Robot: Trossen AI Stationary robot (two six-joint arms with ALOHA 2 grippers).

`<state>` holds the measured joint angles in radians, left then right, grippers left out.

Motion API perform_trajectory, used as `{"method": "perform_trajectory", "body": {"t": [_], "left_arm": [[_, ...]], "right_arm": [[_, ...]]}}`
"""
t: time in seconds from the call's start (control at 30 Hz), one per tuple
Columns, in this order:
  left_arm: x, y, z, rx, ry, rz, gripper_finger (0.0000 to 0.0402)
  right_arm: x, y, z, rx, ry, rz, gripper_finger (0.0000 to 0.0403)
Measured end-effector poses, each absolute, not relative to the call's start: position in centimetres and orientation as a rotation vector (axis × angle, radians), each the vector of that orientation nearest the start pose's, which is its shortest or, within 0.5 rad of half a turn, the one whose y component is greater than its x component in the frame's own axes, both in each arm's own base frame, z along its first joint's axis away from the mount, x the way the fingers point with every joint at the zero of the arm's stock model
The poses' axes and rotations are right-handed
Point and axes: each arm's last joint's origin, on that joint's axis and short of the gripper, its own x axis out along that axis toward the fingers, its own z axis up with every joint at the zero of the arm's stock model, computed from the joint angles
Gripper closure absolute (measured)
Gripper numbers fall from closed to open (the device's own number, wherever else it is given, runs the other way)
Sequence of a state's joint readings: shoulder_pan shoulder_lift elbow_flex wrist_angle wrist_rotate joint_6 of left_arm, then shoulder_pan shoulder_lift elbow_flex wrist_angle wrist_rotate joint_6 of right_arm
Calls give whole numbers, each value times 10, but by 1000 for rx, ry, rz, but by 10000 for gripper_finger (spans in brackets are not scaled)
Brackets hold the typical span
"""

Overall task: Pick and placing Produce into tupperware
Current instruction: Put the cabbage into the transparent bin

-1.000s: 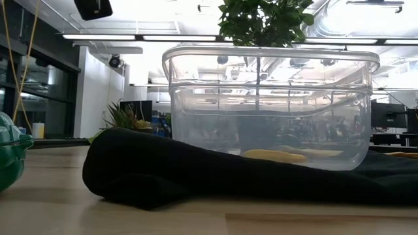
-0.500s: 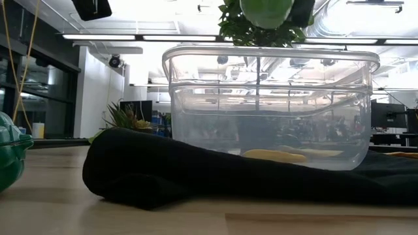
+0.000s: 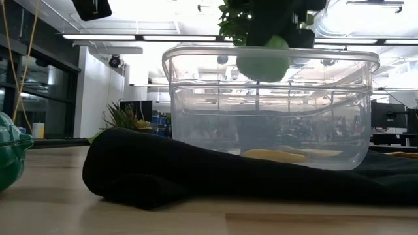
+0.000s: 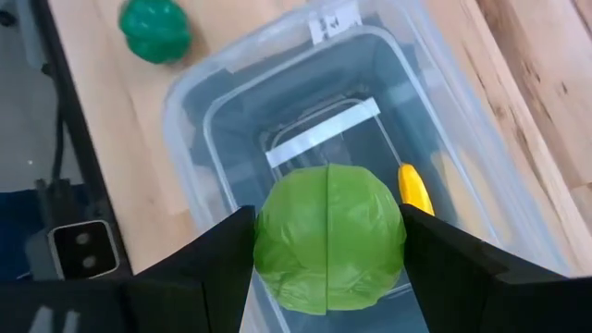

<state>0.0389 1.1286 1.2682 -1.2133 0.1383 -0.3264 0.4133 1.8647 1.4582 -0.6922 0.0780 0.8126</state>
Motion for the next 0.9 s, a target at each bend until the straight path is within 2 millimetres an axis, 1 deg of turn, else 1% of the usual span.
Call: {"method": "perform_trajectory", "body": {"t": [0.17,0.37,0.7,0.9], "left_arm": [[187,3,351,-393,1077,88,360],[187,3,351,-402,1077,93,360],[188,3,351,-406,1070,95,360],[188,3,351,-406,1069,95,360]], "right_arm": [[359,155,224,465,1114,-172,176],[359,153,224,472,1095,-208,175],[361,155,216,494,1123,-225,174],[362,155,214,507,1123,-228,174]]}}
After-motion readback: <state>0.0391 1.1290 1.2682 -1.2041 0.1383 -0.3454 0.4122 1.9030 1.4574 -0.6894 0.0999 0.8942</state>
